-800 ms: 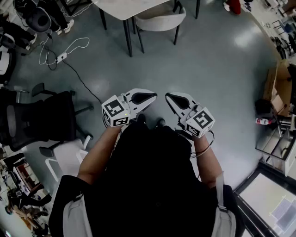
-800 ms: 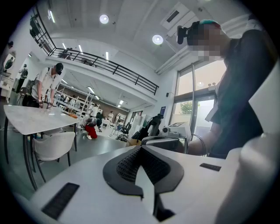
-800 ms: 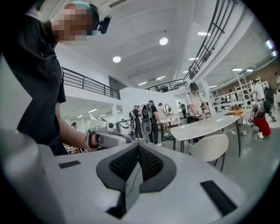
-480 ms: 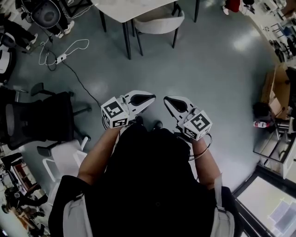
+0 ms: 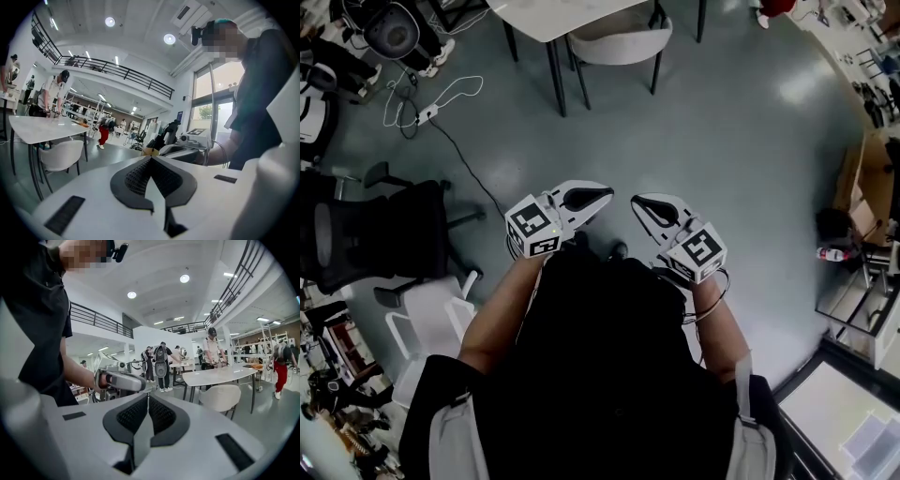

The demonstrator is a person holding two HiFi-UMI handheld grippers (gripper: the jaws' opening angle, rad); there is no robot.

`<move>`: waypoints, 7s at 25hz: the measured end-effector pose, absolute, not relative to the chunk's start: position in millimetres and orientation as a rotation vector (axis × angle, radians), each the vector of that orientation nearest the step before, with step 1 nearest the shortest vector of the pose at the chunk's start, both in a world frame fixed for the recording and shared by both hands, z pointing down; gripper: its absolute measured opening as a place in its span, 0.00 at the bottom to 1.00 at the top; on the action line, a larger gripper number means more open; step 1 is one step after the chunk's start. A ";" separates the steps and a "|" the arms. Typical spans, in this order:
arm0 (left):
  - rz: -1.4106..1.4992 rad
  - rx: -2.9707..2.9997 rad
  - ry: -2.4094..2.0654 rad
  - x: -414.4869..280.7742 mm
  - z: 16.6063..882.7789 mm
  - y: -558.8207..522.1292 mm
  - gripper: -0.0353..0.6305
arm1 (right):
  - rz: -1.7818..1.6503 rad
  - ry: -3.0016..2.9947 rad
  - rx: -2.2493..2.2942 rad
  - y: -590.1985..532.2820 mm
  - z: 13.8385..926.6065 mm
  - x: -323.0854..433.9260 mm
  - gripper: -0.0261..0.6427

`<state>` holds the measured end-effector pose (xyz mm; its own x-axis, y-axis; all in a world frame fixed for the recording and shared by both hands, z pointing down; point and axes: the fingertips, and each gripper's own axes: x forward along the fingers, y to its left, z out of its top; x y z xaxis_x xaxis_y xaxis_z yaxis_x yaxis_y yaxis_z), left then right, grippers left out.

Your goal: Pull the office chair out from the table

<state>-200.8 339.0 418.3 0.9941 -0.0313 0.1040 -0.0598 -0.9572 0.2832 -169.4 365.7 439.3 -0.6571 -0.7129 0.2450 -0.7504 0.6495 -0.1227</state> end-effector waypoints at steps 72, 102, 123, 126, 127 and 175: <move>0.434 2.835 -0.371 -7.8 469.9 -147.8 0.07 | 0.191 -2.629 0.799 -117.0 472.3 29.1 0.07; 1.195 2.861 -0.096 34.2 592.5 -255.2 0.23 | 0.125 -2.273 0.512 -247.0 580.8 54.1 0.15; 1.710 2.784 0.031 44.9 669.3 -251.4 0.29 | -0.007 -2.046 0.188 -243.4 664.7 76.8 0.34; 1.734 2.772 0.057 46.9 676.4 -250.7 0.29 | -0.017 -2.022 0.163 -245.1 673.2 82.1 0.34; 1.741 2.768 0.059 47.1 677.7 -250.9 0.29 | -0.023 -2.010 0.160 -246.1 676.0 84.1 0.34; 1.858 2.665 0.040 48.1 686.6 -244.6 0.17 | 0.033 -1.952 0.193 -246.7 689.4 87.8 0.20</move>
